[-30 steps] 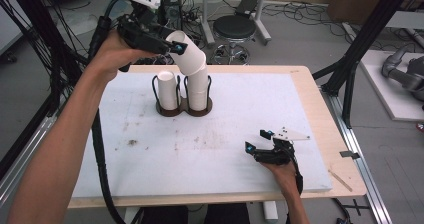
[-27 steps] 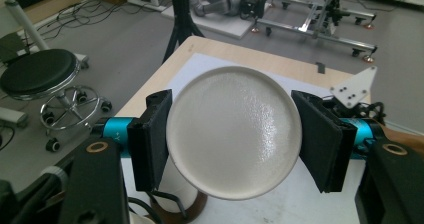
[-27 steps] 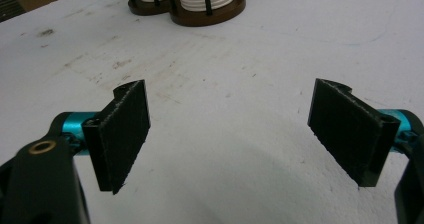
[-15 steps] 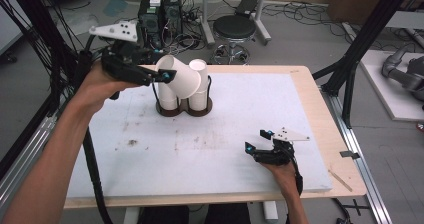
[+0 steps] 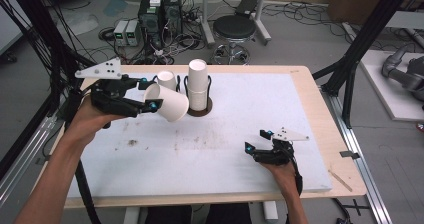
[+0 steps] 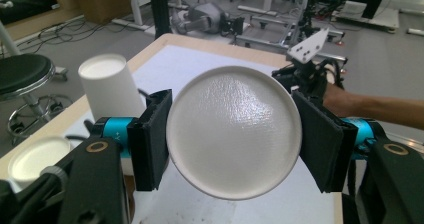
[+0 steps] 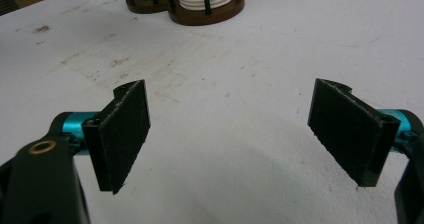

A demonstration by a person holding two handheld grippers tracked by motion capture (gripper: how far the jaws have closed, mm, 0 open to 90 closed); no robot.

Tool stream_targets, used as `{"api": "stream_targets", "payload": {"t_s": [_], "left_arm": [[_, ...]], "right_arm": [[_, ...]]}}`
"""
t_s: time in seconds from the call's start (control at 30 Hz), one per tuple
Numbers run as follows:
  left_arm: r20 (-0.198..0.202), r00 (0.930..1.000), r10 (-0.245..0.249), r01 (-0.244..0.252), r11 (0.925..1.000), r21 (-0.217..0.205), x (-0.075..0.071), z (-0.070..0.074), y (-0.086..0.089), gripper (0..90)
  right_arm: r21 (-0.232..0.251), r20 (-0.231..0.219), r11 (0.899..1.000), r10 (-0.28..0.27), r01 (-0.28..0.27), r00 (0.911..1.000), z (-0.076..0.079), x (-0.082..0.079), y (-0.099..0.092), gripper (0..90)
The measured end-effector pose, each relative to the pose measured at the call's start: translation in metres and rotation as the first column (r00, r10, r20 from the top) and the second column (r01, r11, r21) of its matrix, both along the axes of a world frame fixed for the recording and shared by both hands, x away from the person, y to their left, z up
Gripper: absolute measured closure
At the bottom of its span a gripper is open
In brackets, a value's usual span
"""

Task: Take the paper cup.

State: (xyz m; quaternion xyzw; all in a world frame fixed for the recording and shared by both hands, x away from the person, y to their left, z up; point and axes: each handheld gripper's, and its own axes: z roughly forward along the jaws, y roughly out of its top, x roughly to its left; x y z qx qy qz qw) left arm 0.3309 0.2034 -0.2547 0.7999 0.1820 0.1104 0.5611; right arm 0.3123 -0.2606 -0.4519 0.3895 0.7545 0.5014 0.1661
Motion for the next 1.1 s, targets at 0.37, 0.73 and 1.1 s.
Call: {"api": "stream_targets", "payload": {"t_s": [0.37,0.73,1.1], "left_arm": [[-0.035,0.9992,0.022,-0.022,0.9997,0.009,-0.008,-0.036,0.009,36.3],[-0.055,0.9984,0.013,-0.013,0.9999,0.011,-0.013,-0.064,0.013,36.4],[-0.113,0.9931,0.032,-0.035,0.999,-0.027,-0.014,-0.105,0.026,36.4]], "right_arm": [[-0.005,-0.001,1.0,-0.006,0.006,1.0,0.0,0.0,0.001,17.5],[-0.016,-0.011,1.0,-0.005,0.005,0.9999,0.0,0.001,0.001,17.5],[-0.024,-0.007,1.0,-0.004,0.004,1.0,0.0,0.0,0.002,17.5]]}}
